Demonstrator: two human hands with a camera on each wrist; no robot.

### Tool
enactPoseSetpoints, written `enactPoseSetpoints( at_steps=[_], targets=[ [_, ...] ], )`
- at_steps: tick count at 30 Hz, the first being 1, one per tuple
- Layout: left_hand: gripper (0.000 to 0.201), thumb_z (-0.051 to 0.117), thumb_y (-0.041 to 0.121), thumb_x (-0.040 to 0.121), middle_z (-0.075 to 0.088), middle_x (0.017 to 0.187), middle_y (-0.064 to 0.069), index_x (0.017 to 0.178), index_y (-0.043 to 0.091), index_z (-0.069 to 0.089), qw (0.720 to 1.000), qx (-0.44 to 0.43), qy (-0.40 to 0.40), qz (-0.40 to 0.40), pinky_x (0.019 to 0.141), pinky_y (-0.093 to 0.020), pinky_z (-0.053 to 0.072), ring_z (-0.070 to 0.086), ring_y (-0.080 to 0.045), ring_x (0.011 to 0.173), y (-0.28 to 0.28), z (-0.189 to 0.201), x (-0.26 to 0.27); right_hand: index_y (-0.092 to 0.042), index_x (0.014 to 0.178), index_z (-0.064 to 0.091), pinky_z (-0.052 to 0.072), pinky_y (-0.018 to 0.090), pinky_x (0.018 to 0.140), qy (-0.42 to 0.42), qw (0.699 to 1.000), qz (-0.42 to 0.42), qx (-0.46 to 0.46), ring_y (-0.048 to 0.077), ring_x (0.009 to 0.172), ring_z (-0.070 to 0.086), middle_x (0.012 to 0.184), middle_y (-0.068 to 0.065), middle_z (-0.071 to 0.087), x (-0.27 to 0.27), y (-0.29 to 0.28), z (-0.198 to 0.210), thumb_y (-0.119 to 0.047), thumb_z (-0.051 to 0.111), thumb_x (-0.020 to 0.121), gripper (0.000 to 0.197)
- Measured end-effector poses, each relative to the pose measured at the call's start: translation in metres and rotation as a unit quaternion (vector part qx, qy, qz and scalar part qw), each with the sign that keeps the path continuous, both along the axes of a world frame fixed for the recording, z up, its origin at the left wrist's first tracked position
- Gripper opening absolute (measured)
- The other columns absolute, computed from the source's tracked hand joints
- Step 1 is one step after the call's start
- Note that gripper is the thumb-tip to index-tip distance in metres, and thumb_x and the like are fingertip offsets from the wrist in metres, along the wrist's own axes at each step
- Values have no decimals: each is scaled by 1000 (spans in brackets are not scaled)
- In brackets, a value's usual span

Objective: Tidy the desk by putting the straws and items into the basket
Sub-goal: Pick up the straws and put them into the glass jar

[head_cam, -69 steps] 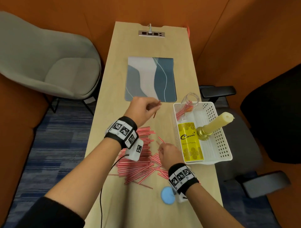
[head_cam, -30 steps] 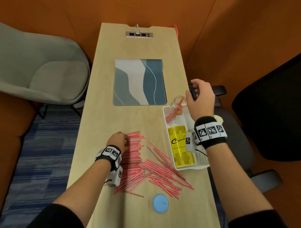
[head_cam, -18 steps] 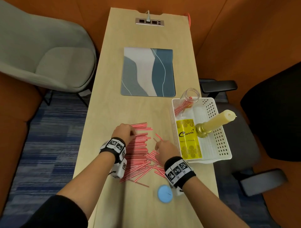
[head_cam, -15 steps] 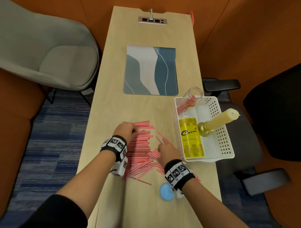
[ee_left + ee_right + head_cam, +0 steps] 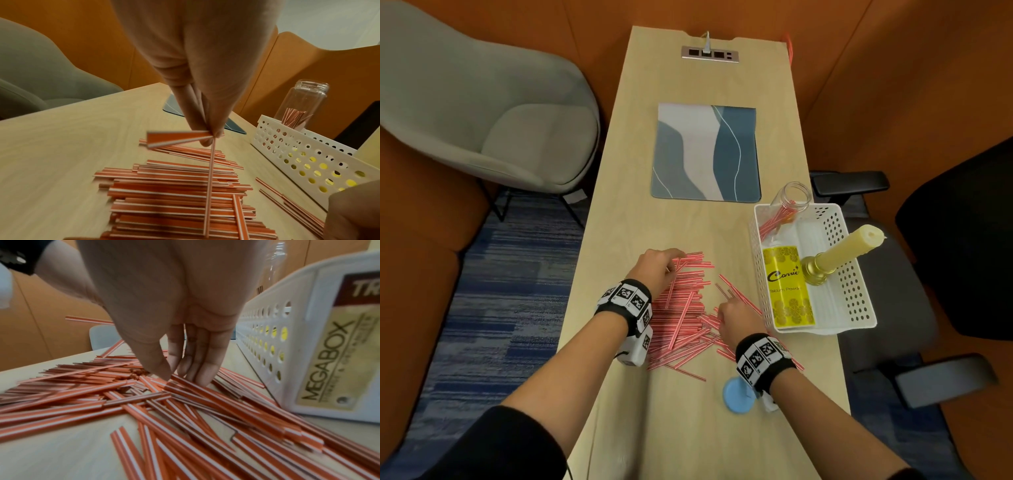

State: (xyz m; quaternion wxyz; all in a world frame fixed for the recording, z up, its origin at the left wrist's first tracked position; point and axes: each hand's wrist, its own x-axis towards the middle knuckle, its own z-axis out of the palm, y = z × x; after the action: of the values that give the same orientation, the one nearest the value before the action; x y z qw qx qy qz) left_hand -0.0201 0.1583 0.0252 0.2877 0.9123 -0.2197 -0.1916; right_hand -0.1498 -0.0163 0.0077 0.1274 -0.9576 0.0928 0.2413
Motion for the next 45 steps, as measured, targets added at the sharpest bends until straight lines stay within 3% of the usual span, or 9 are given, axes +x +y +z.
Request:
enactPoseSetpoints(
  at_steps=[3, 8, 14, 18, 23, 28, 34, 38, 45],
  targets=[
    [49, 68, 4, 87, 70, 89, 0, 130, 26, 60, 1000, 4, 7, -3, 83, -38, 58, 68, -17, 81, -3, 6, 2, -12, 105, 66, 52, 34, 80, -14, 999, -20, 24, 27, 95, 65, 103, 7, 66, -1, -4, 6, -8, 53, 91, 19],
    [73, 65, -1, 86, 69, 94, -2, 147, 32, 41, 996, 45, 67, -45, 87, -31, 56, 66, -16, 86, -10, 9, 7, -23, 122, 64, 53, 33, 86, -25, 995, -49, 78, 23, 102, 65, 112, 3, 69, -2, -11, 13, -5, 52, 91, 37],
    [54, 70, 5, 81, 67, 79, 6, 132, 22, 61, 989, 98, 42, -99, 85, -27, 54, 65, -12, 76, -28, 21, 19, -26, 115, 66, 56, 36, 85, -68, 985, -85, 134, 20, 94, 65, 102, 2, 69, -1, -17, 21, -11, 54, 89, 32],
    [33, 67, 5, 84, 73, 79, 1, 113, 18, 72, 996, -53, -27, -60, 82, -33, 57, 68, -16, 72, -65, 60, 37, -24, 107, 63, 55, 34, 77, -74, 979, -97, 165, 18, 80, 62, 83, -4, 62, 2, -21, 24, -8, 54, 86, 28],
    [31, 72, 5, 86, 72, 88, 0, 115, 14, 71, 967, -247, -58, -36, 80, -20, 57, 69, -14, 78, -127, 125, 65, -25, 116, 57, 53, 32, 75, -111, 968, -74, 212, 25, 79, 63, 86, 4, 65, -3, -29, 28, -3, 52, 83, 40],
    [23, 71, 6, 86, 72, 92, -3, 108, 13, 72, 940, -324, -90, -51, 80, -18, 56, 69, -9, 85, -181, 152, 81, -25, 113, 56, 50, 28, 70, -103, 963, -71, 240, 16, 73, 59, 80, 1, 63, -11, -42, 38, -1, 53, 84, 37],
    [23, 72, 7, 86, 73, 90, -1, 107, 14, 73, 943, -315, -73, -82, 82, -23, 58, 70, -9, 85, -221, 132, 84, -26, 110, 58, 52, 27, 69, -115, 953, -65, 273, 7, 65, 54, 76, -3, 65, -19, -52, 61, -8, 57, 87, 29],
    [35, 66, -1, 84, 72, 91, 0, 114, 17, 71, 954, -279, -70, -86, 82, -17, 55, 68, -8, 85, -220, 111, 81, -24, 109, 62, 53, 27, 67, -137, 931, -99, 325, 13, 65, 56, 78, -3, 63, -8, -71, 100, -8, 60, 89, 25],
    [33, 60, 0, 83, 67, 87, 3, 107, 20, 71, 984, -164, -61, 30, 75, -22, 54, 64, -12, 77, -152, 50, 79, -23, 106, 59, 50, 13, 67, -409, 839, -212, 289, 5, 75, 62, 84, -4, 65, 55, -130, 185, -10, 67, 90, 22]
  ],
)
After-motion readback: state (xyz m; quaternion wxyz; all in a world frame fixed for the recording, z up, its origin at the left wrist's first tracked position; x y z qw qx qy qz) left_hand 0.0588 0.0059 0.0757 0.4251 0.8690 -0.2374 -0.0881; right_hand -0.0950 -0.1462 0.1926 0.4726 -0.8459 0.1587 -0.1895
